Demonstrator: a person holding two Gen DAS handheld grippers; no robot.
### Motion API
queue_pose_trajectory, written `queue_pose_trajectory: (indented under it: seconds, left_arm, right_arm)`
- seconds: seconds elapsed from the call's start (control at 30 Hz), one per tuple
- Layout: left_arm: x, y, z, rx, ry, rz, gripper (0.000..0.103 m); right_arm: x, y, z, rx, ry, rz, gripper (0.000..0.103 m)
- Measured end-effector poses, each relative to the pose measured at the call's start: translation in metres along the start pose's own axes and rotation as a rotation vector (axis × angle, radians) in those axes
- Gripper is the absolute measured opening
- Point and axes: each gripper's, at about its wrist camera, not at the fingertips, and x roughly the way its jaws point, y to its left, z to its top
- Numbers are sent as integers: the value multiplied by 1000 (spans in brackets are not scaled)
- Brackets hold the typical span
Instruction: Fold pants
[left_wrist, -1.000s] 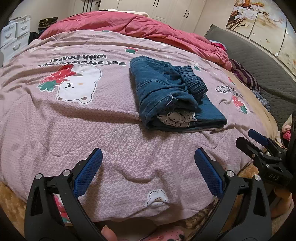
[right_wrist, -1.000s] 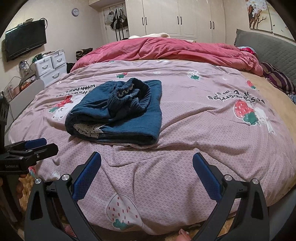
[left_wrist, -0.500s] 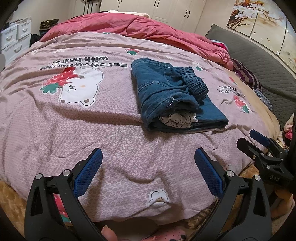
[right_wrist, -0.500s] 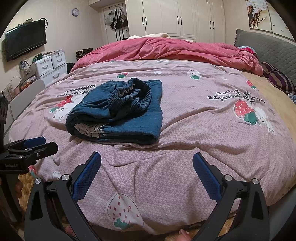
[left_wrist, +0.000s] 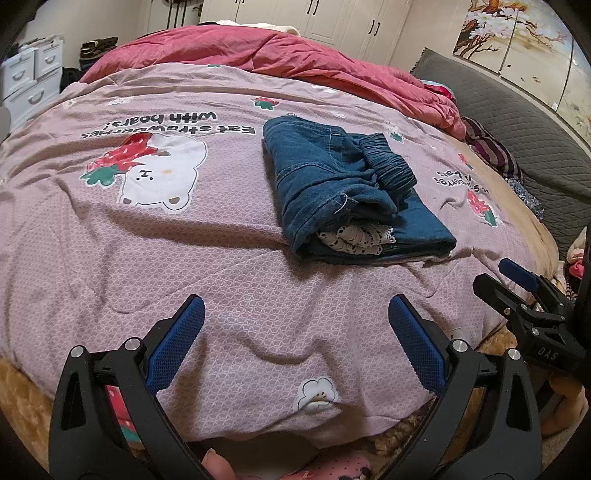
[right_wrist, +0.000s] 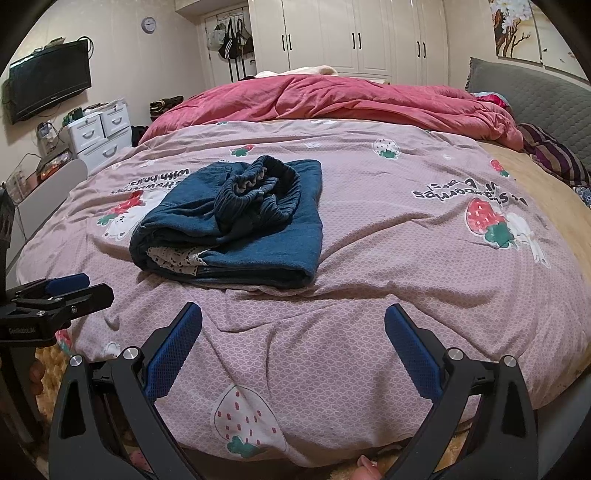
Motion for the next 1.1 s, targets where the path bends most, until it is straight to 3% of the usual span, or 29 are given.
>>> queue_pose_trajectory:
  seconds: [0.93, 1.1]
  left_arm:
    - [-2, -2, 0, 34, -3, 17, 93]
    - [-4, -7, 1, 50, 19, -61, 94]
  right_arm:
    - [4, 3, -1, -14, 9, -33, 99]
    - [7, 2, 0, -8, 20, -44, 99]
